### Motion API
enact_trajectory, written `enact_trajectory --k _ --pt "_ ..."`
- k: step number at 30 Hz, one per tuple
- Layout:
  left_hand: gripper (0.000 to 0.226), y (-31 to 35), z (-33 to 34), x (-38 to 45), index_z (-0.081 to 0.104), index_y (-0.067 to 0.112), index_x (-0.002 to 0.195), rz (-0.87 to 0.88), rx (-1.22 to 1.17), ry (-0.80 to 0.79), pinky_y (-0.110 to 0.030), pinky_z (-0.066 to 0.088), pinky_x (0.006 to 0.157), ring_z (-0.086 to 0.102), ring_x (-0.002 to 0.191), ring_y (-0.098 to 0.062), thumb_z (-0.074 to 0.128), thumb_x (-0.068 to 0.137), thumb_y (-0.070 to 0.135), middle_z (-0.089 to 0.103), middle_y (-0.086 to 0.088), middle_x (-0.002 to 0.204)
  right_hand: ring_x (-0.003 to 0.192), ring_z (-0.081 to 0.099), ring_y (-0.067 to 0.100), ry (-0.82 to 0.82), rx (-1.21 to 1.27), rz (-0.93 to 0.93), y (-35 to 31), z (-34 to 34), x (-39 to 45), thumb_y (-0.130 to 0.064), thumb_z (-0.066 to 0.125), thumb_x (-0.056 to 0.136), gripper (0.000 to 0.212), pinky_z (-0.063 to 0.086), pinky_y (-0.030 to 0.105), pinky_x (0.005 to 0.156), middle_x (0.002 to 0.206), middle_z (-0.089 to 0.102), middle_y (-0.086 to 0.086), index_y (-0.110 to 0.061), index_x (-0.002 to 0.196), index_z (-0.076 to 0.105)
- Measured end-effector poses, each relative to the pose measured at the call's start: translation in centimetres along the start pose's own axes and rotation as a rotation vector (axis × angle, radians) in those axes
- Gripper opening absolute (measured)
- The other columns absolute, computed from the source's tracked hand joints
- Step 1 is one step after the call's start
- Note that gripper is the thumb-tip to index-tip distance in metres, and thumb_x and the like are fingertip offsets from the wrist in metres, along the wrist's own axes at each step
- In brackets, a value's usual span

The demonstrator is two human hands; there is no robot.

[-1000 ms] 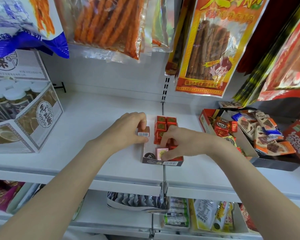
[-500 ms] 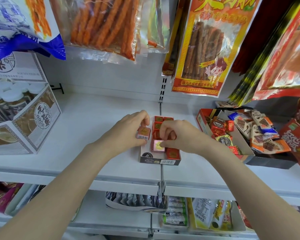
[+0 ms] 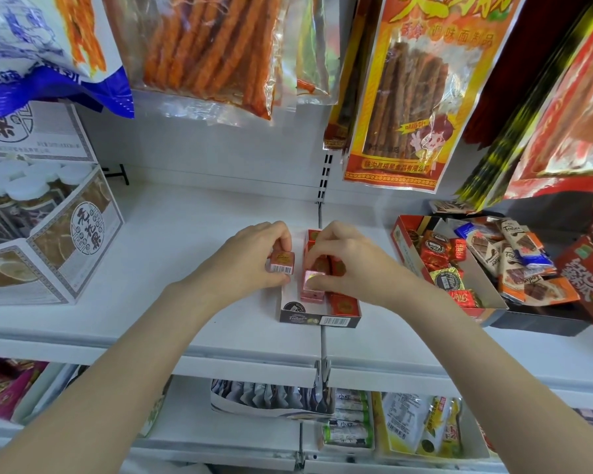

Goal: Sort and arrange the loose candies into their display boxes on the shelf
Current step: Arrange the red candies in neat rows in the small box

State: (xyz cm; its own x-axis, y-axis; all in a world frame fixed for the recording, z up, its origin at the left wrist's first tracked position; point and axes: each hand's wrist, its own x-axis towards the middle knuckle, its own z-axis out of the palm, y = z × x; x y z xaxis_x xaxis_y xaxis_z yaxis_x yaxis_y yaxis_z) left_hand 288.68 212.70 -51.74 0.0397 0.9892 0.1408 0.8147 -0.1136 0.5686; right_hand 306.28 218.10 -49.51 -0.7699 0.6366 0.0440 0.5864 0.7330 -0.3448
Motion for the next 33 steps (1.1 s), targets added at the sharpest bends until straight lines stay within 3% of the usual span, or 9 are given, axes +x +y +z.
enact_trajectory --k 4,10,14,18,22,25,28,30,33 --pt "0.03 -0.2 0.0 0.0 0.049 0.024 0.086 -0.01 -0.011 -0.012 -0.016 0.035 0.063 0.043 0.073 -0.001 0.073 0.07 0.016 0.054 0.006 0.088 0.106 0.031 0.014 -0.129 -0.073 -0.048 -0.2 0.9 0.1 -0.033 0.069 0.078 0.035 0.031 0.024 0.094 0.105 0.036 -0.003 -0.027 0.112 0.064" --pt "0.03 -0.2 0.0 0.1 0.049 0.024 0.086 -0.01 -0.012 -0.023 -0.016 0.035 0.063 0.043 0.073 -0.001 0.072 0.07 0.016 0.054 0.006 0.088 0.075 0.038 0.001 -0.1 -0.046 -0.072 0.1 0.5 0.1 -0.023 0.068 0.08 0.033 0.032 0.009 0.065 0.083 0.038 -0.016 -0.019 0.112 0.064" --pt "0.029 -0.2 0.0 0.1 0.05 0.023 0.086 -0.014 -0.017 -0.018 -0.016 0.036 0.062 0.043 0.072 -0.002 0.072 0.07 0.016 0.055 0.004 0.089 0.079 0.037 0.002 -0.089 -0.007 -0.086 -0.2 1.1 -0.1 -0.021 0.068 0.08 0.028 0.033 0.008 0.067 0.087 0.037 -0.014 -0.021 0.108 0.063" --pt "0.03 -0.1 0.0 0.1 0.049 0.024 0.086 -0.021 -0.018 -0.023 -0.017 0.037 0.063 0.044 0.072 -0.003 0.073 0.07 0.017 0.055 0.005 0.088 0.091 0.03 0.005 -0.136 -0.036 -0.082 0.0 1.6 0.0 -0.023 0.064 0.083 0.025 0.029 0.015 0.08 0.099 0.031 -0.01 -0.023 0.109 0.064" --pt "0.03 0.0 0.0 0.1 0.049 0.024 0.086 -0.025 -0.026 -0.039 -0.016 0.037 0.062 0.045 0.072 -0.002 0.074 0.07 0.018 0.054 0.005 0.087 0.094 0.032 0.009 -0.172 -0.04 -0.038 0.3 1.2 -0.1 -0.024 0.064 0.083 0.025 0.035 0.02 0.088 0.101 0.033 -0.005 -0.025 0.108 0.063" --pt "0.03 0.3 -0.1 0.0 0.049 0.023 0.087 -0.036 -0.03 -0.038 -0.011 0.035 0.059 0.045 0.07 -0.001 0.074 0.071 0.017 0.051 0.009 0.084 0.091 0.041 0.009 -0.178 0.05 -0.003 0.5 0.4 -0.2 -0.027 0.067 0.08 0.034 0.036 0.014 0.08 0.106 0.038 -0.004 -0.027 0.114 0.059" --pt "0.03 1.0 -0.2 -0.4 0.049 0.023 0.087 -0.045 -0.021 -0.038 -0.008 0.036 0.058 0.044 0.068 0.002 0.074 0.072 0.018 0.049 0.012 0.081 0.085 0.053 0.006 -0.068 0.114 0.079 1.8 -1.6 -0.5 -0.026 0.065 0.083 0.033 0.045 0.013 0.073 0.112 0.05 -0.004 -0.025 0.115 0.057" --pt "0.031 1.8 0.0 -0.7 0.047 0.024 0.087 -0.032 -0.005 -0.046 -0.006 0.036 0.059 0.043 0.066 0.004 0.074 0.072 0.019 0.046 0.014 0.08 0.087 0.058 0.002 0.002 0.259 0.121 2.2 -2.4 -1.0 -0.023 0.063 0.084 0.023 0.05 0.018 0.08 0.104 0.061 -0.006 -0.022 0.106 0.06" --pt "0.034 3.6 0.7 -1.0 0.047 0.023 0.09 -0.01 -0.018 -0.065 -0.008 0.035 0.056 0.042 0.066 0.004 0.076 0.071 0.024 0.042 0.016 0.076 0.086 0.063 0.003 -0.055 0.479 0.087 1.4 -2.0 -1.6 -0.014 0.067 0.08 0.017 0.051 0.018 0.082 0.092 0.067 -0.005 -0.015 0.096 0.063"
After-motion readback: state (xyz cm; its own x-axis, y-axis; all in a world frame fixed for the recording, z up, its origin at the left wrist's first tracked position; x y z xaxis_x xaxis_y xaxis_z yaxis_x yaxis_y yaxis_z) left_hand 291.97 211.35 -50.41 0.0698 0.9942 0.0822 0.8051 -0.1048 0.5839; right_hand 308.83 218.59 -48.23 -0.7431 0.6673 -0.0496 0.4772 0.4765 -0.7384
